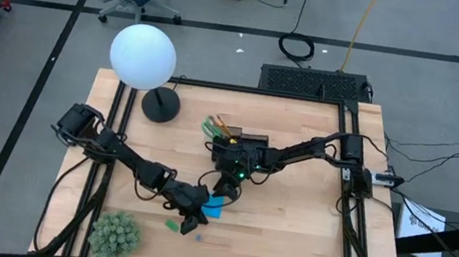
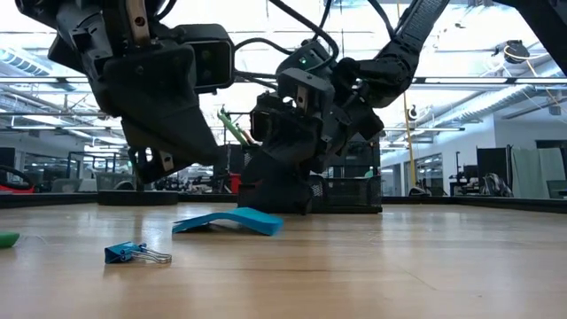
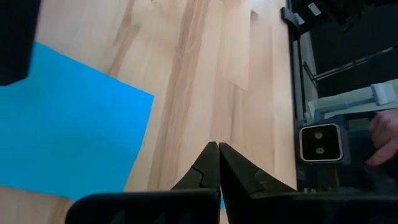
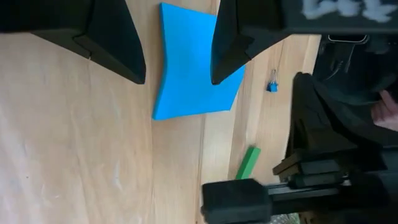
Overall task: Pick and place office supplies into organizer
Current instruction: Put the blue sticky notes into the black desk organizer
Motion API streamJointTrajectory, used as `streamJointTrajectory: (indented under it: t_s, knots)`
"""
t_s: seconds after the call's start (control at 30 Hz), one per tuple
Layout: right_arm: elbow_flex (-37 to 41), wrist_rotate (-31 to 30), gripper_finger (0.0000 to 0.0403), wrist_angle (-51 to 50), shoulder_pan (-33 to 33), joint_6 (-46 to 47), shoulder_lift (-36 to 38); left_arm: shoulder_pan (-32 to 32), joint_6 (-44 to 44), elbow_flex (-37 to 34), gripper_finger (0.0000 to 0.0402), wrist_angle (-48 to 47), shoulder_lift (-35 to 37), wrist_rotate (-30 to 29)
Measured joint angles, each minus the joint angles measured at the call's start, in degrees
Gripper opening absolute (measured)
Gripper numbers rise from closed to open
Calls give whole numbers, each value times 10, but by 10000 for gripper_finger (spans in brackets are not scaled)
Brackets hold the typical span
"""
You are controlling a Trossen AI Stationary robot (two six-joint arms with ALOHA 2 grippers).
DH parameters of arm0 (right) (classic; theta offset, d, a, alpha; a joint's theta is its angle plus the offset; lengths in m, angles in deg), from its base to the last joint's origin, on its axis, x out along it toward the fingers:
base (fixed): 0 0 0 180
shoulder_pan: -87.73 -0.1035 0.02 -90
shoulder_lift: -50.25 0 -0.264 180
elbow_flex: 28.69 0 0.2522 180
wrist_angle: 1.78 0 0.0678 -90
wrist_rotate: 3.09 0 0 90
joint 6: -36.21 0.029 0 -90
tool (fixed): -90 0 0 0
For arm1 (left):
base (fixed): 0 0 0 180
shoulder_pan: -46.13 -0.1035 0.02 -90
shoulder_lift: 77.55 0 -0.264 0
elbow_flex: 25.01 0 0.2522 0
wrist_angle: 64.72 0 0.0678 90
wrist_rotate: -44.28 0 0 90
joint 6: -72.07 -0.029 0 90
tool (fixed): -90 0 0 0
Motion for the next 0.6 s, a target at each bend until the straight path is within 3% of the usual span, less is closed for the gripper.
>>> streamJointTrajectory:
  t_s: [0.6]
  knots:
    - [0, -2, 171, 3, 0, 12, 0, -22, -13, 0, 11, -66, 0, -1]
